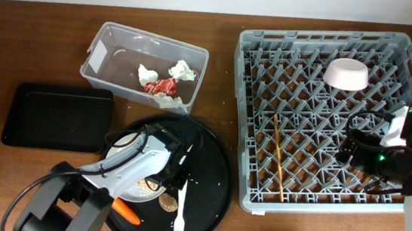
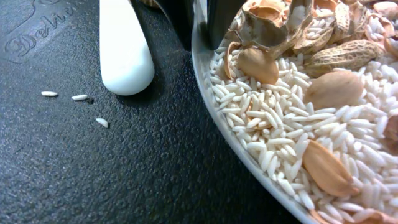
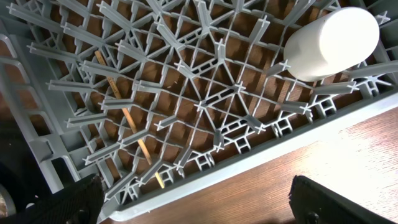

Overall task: Sort waste into correct bins and load items into the dishwasher rack
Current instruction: 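Grasp the rim of the rice plate with the left gripper, then tip the plate over the black tray to dump rice and shells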

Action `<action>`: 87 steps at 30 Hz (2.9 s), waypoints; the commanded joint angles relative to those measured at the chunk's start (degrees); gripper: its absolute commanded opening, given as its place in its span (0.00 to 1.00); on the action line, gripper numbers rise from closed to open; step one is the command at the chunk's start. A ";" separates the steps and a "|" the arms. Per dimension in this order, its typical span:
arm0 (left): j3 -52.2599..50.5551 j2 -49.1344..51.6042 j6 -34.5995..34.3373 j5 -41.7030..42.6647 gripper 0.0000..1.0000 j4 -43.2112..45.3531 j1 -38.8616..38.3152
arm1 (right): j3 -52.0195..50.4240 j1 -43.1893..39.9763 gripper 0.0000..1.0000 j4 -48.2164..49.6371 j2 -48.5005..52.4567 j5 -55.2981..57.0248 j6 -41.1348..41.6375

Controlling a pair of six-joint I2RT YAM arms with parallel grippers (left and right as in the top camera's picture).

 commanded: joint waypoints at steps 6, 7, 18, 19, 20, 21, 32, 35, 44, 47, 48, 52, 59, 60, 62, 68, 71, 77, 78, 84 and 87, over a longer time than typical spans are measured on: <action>3.32 2.69 -0.31 -3.52 0.01 -5.84 -0.37 | -0.22 -0.46 0.99 0.02 0.09 -0.28 -0.42; 4.76 2.69 -0.31 -3.89 0.01 -7.41 -0.37 | -0.22 -0.46 0.99 0.02 0.09 -0.28 -0.42; 17.62 2.67 -1.66 -12.13 0.00 -21.14 -0.39 | -0.22 -0.48 0.99 0.02 0.09 -0.28 -0.42; 18.32 2.67 -1.64 -12.35 0.01 -21.77 -0.39 | -0.22 -0.48 0.99 0.02 0.09 -0.28 -0.42; 19.37 2.67 -1.64 -12.33 0.00 -22.67 -0.37 | -0.22 -0.46 0.99 0.02 0.09 -0.28 -0.42; 20.79 2.67 -1.64 -12.37 0.01 -23.85 -0.37 | -0.22 -0.48 0.99 0.02 0.09 -0.28 -0.42; 30.47 2.67 -1.57 -15.89 0.00 -28.17 5.38 | -0.22 -0.46 0.99 -0.04 0.09 -0.26 -0.44; 30.49 2.67 2.69 -13.31 0.00 -26.32 12.50 | -0.22 -0.46 0.99 -0.26 0.09 -0.26 -0.44; 30.49 2.69 12.39 -4.24 0.00 -16.17 28.98 | -0.22 -0.46 0.99 -1.53 0.09 -0.26 -0.42; 30.49 2.69 12.55 -3.48 0.00 -13.42 31.85 | -0.22 -0.46 0.99 -1.68 0.09 0.17 -0.44; 30.49 2.69 12.55 -2.08 0.00 -12.26 32.74 | -0.22 -0.46 0.99 -1.68 0.09 0.17 -0.44; 30.49 2.69 12.52 4.09 0.00 -10.01 35.56 | -0.22 -0.46 0.99 -1.66 0.09 0.37 -0.44; 30.49 2.69 15.37 23.91 0.00 -8.63 46.07 | -0.22 -0.46 0.99 -1.70 0.09 1.03 -0.44; 30.49 2.69 15.61 26.45 0.00 -8.68 47.34 | -0.22 -0.46 0.99 -1.70 0.09 1.05 -0.44; 30.49 2.69 16.46 33.46 0.00 -8.66 49.81 | -0.22 -0.46 0.99 -1.70 0.09 1.05 -0.44; 30.49 2.69 16.63 44.70 0.00 -8.59 57.46 | -0.22 -0.46 0.99 -1.70 0.09 1.05 -0.44; 30.49 2.69 19.32 54.34 0.00 -8.72 62.25 | -0.22 -0.48 0.99 -1.70 0.09 1.07 -0.44; 30.49 2.69 20.33 70.47 0.00 -9.53 70.20 | -0.22 -0.46 0.99 -1.73 0.09 1.25 -0.44; 30.49 2.69 20.31 72.76 0.00 -10.03 71.17 | -0.22 -0.46 0.99 -1.73 0.09 1.25 -0.44; 30.49 2.69 20.28 85.72 0.00 -13.84 76.83 | -0.22 -0.46 0.99 -1.73 0.09 1.25 -0.44; 30.49 2.69 20.33 85.53 0.00 -14.10 77.29 | -0.22 -0.48 0.99 -1.73 0.09 1.25 -0.44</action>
